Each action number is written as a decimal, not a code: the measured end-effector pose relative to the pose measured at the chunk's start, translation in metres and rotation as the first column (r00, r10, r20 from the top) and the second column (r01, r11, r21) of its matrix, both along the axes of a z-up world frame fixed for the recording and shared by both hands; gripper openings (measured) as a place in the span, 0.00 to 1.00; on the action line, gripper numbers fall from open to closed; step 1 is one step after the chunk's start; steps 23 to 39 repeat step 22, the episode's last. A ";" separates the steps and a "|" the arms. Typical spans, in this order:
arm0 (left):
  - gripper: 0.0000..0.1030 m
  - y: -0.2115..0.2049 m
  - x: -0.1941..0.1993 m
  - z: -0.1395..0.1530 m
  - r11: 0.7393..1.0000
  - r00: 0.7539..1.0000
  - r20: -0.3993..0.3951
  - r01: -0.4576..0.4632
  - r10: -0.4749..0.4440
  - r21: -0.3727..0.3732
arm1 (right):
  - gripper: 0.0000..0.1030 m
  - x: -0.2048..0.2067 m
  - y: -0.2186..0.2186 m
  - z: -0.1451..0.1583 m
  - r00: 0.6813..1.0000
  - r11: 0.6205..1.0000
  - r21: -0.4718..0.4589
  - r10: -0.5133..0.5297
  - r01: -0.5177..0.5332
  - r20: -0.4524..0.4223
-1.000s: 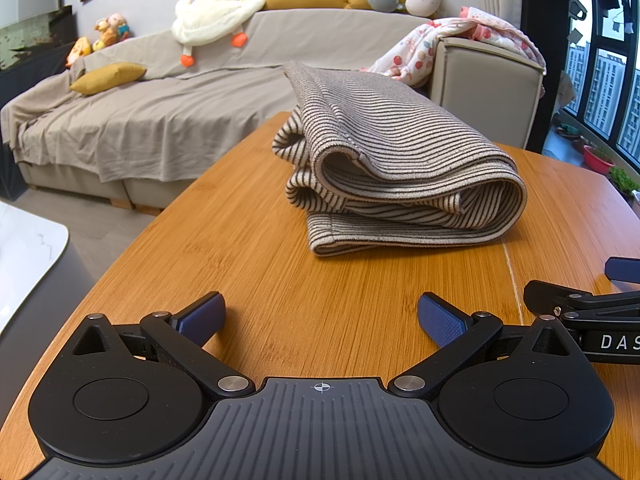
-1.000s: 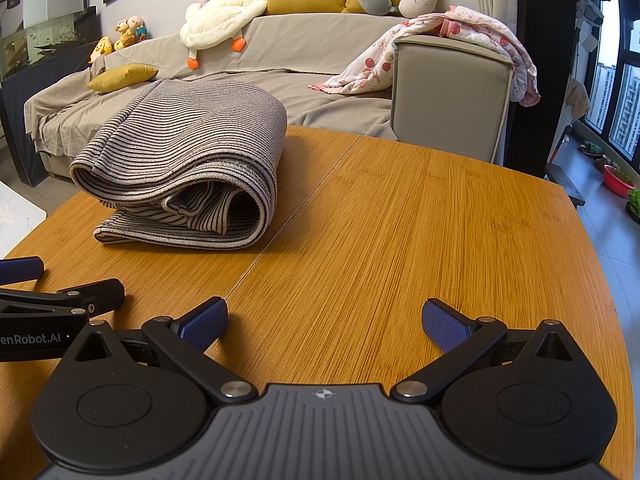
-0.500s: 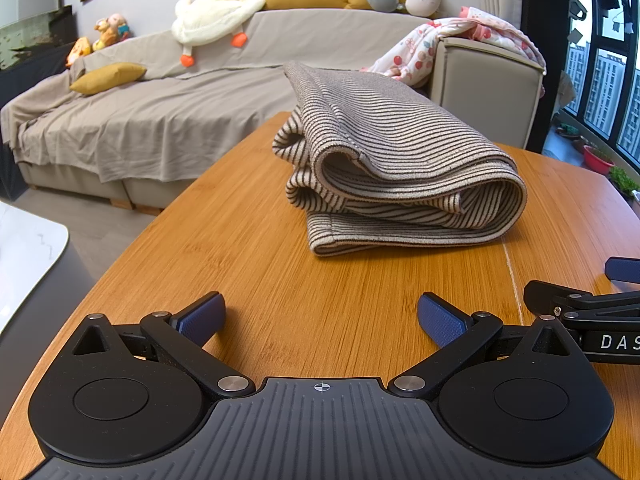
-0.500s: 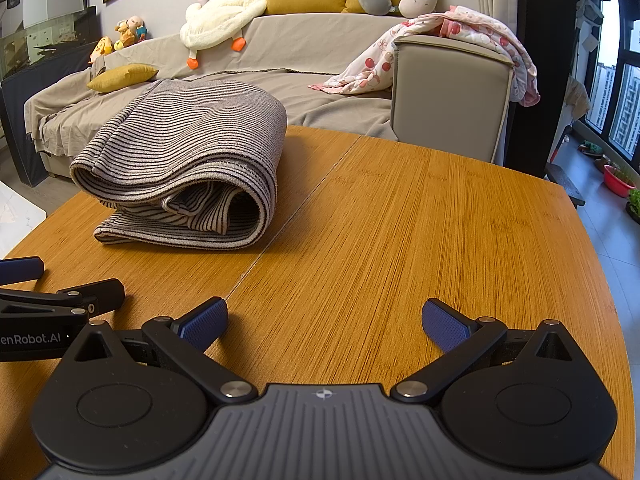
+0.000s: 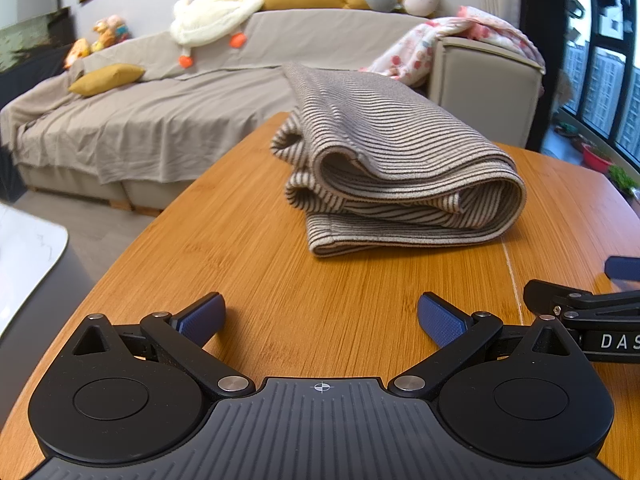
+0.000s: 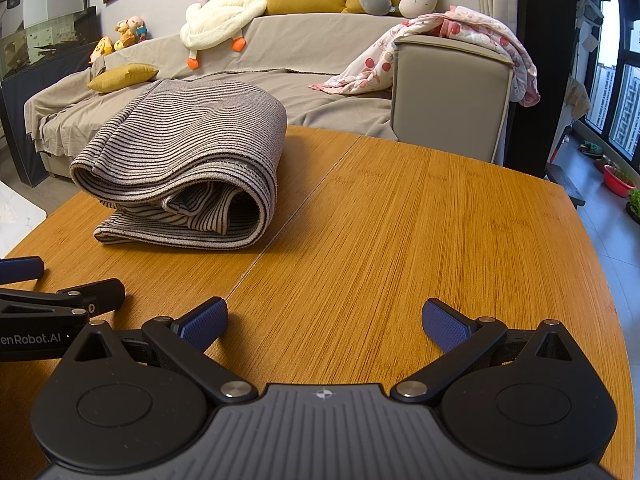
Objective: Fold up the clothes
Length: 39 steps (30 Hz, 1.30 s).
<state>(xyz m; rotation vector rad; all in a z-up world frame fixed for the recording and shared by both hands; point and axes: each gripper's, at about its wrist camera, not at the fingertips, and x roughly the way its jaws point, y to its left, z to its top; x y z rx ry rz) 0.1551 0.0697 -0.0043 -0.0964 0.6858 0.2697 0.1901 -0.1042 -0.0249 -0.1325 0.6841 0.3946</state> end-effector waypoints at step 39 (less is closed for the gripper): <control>1.00 0.002 -0.011 0.002 0.999 0.999 -0.024 -0.033 0.033 -0.014 | 1.00 -0.001 -0.001 0.000 1.000 1.000 0.000 0.003 -0.003 0.001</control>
